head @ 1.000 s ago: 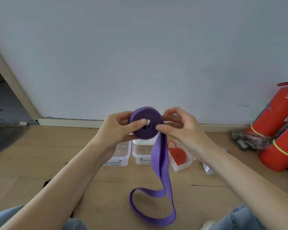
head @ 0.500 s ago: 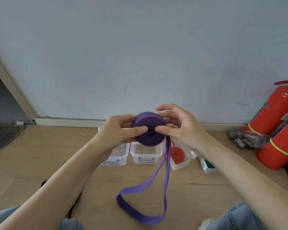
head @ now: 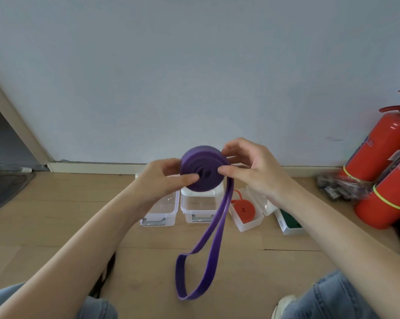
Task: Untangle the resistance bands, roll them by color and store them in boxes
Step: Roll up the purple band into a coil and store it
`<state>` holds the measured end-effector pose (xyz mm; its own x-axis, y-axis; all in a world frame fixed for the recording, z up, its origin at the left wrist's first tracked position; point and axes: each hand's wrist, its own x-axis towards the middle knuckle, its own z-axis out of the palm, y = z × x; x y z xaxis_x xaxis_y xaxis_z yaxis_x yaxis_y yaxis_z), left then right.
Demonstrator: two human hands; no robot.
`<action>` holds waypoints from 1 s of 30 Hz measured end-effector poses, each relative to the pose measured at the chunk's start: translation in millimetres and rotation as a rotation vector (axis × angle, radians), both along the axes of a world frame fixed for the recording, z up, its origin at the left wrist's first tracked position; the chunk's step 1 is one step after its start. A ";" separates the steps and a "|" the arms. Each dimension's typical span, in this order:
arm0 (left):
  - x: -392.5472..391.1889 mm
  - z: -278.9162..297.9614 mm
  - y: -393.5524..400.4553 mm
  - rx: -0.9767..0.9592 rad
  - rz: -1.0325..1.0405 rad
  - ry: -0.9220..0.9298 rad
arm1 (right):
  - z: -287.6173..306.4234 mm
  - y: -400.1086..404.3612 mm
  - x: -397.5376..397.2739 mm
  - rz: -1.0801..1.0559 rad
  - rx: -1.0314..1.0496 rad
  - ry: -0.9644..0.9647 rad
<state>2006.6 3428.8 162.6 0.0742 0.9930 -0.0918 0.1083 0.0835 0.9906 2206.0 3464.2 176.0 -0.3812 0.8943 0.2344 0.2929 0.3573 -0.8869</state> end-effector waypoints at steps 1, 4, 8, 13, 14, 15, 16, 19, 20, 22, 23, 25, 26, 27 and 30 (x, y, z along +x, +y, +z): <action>-1.1 0.4 0.5 0.023 -0.021 0.092 | 1.7 -0.3 1.1 0.024 0.057 -0.099; 5.5 -1.5 -2.8 0.068 -0.149 0.236 | -0.7 -3.6 -0.3 0.090 0.165 -0.318; 17.1 -10.8 -6.9 0.053 -0.140 0.342 | -7.5 -6.0 -2.6 0.110 0.128 -0.327; 9.6 -4.8 -5.4 0.024 -0.103 0.142 | -3.6 -4.7 0.0 0.106 -0.126 -0.003; 6.9 -1.9 -4.6 0.021 -0.083 0.077 | -2.4 -4.2 0.7 0.093 -0.155 0.049; 4.2 0.3 -3.8 0.021 -0.057 0.021 | -1.8 -4.1 0.6 0.075 -0.170 0.097; 1.9 2.0 -3.1 0.017 -0.035 -0.030 | -2.0 -4.6 0.1 0.055 -0.172 0.150; -3.5 3.6 -1.6 -0.019 -0.042 -0.151 | -2.5 -4.6 -2.7 0.015 -0.111 0.202; -4.9 3.7 -1.7 -0.031 -0.068 -0.141 | -2.0 -3.8 -2.9 0.011 -0.075 0.153; -7.3 2.8 -1.0 -0.022 -0.124 0.013 | -1.9 -3.6 -3.2 0.033 -0.009 0.015; -7.1 1.9 -0.5 0.007 -0.156 0.135 | -2.5 -3.8 -3.7 0.059 0.041 -0.074; -2.7 -2.3 -1.3 0.053 -0.188 0.296 | -4.2 -5.2 -6.7 0.109 0.145 -0.235; 0.3 -4.1 -1.9 0.057 -0.164 0.304 | -5.4 -5.7 -7.9 0.116 0.161 -0.252; 2.5 -4.9 -2.7 0.054 -0.129 0.276 | -6.3 -6.0 -8.1 0.112 0.152 -0.224; 1.6 -1.4 -1.9 0.046 -0.041 0.084 | -4.4 -2.3 -2.7 0.074 -0.029 0.039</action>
